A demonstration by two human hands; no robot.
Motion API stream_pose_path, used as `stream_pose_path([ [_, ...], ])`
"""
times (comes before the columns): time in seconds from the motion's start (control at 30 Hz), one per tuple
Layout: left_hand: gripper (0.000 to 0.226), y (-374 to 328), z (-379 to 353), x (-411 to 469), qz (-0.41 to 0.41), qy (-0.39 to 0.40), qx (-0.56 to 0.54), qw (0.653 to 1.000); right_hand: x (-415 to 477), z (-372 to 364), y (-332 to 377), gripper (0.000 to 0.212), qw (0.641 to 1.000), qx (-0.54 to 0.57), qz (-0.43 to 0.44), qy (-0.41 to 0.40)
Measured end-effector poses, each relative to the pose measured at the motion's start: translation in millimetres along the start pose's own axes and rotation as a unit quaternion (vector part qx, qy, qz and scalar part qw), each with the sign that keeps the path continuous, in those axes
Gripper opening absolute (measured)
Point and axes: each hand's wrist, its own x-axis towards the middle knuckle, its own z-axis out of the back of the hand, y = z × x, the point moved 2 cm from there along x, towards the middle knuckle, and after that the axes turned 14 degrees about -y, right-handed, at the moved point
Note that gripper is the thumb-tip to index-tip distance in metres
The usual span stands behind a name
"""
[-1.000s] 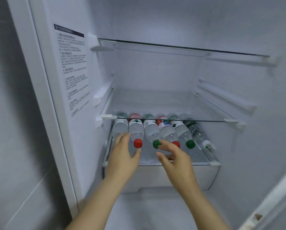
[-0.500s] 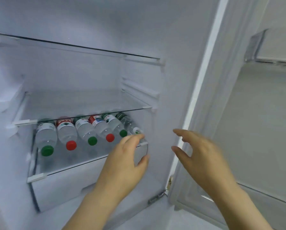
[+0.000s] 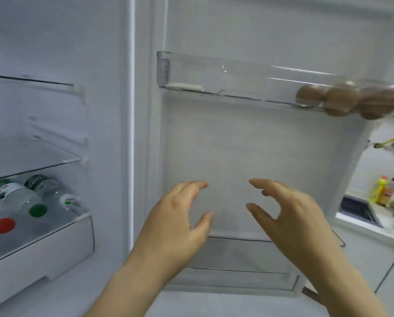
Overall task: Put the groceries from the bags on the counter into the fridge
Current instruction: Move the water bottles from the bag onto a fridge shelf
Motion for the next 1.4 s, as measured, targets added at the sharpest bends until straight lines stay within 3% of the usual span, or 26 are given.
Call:
stream_pose_path([
  [0.37,0.047,-67.8,-98.5,10.0,-0.074,0.084,-0.088,0.990,-29.6,61.4,-86.6,0.044,0.989,-0.092,-0.099,-0.054],
  [0.6,0.049,-103.2,-143.1,19.3,-0.141,0.174,-0.215,0.951,-56.9,93.8,-101.3,0.048,0.954,-0.195,-0.204,-0.096],
  [1.0,0.051,-175.1,-172.2,-31.5,-0.260,0.322,-0.410,0.813,-146.2,164.5,-48.7,0.044,0.827,-0.361,-0.389,-0.184],
  [1.4,0.049,-310.6,-109.2,-153.0,-0.334,0.393,-0.551,0.656,-264.4,290.6,34.2,0.041,0.685,-0.484,-0.480,-0.258],
])
